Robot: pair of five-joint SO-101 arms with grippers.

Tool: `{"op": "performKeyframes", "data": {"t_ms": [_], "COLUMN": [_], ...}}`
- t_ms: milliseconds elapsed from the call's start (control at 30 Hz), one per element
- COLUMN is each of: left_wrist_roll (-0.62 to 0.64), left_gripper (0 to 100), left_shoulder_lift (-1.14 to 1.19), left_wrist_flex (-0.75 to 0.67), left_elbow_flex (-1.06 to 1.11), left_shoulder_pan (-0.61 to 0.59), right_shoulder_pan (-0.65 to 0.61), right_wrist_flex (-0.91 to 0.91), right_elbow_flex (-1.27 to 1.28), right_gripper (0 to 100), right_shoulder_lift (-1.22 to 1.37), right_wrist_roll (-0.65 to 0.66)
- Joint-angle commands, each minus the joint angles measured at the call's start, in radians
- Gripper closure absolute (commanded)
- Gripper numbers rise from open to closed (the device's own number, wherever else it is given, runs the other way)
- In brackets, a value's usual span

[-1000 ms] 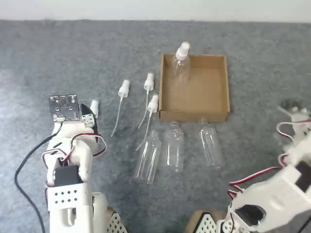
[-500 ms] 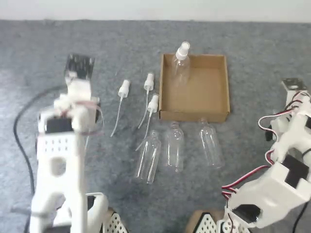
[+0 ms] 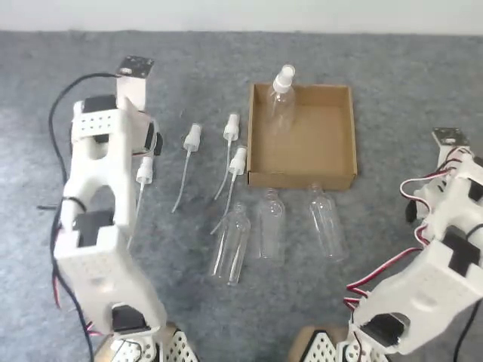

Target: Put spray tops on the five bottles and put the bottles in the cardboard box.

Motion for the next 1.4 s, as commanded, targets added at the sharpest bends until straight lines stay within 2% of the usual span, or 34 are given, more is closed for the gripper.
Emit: {"op": "performKeyframes", "data": {"t_ms": [0,200,400,467,600,833,1000,1067,1133,1367], "left_wrist_roll": [-0.023,-0.04,-0.041,-0.043,-0.043,-0.035,-0.034,-0.034,-0.034,0.052], "left_gripper": [83,83,84,87,99,99,99,99,99,99], "left_shoulder_lift": [0.069,0.16,0.233,0.249,0.245,0.071,-0.138,-0.232,-0.331,-0.709], "left_wrist_flex": [0.023,0.04,0.044,0.038,0.044,0.135,0.241,0.262,0.226,-0.126], "left_elbow_flex": [-0.151,-0.16,-0.16,-0.16,-0.16,-0.159,-0.131,-0.058,0.077,0.638], "left_shoulder_pan": [-0.017,-0.021,-0.031,-0.041,-0.048,-0.038,-0.035,-0.003,0.048,0.144], "right_shoulder_pan": [0.005,0.005,0.005,0.005,0.005,0.005,0.004,0.002,0.002,0.008], "right_wrist_flex": [0.001,0.047,0.05,0.045,0.041,0.051,0.085,0.087,0.085,0.09], "right_elbow_flex": [-0.051,-0.051,-0.051,-0.051,-0.052,-0.052,-0.052,-0.054,-0.054,-0.054], "right_gripper": [97.5,83.1,82.0,81.8,81.7,81.5,71.3,69.0,69.0,69.0], "right_shoulder_lift": [0.008,0.008,0.008,0.008,0.007,0.007,0.005,0.005,0.005,-0.048], "right_wrist_roll": [0.0,0.043,0.043,0.043,0.046,0.043,0.038,0.037,0.037,0.04]}}
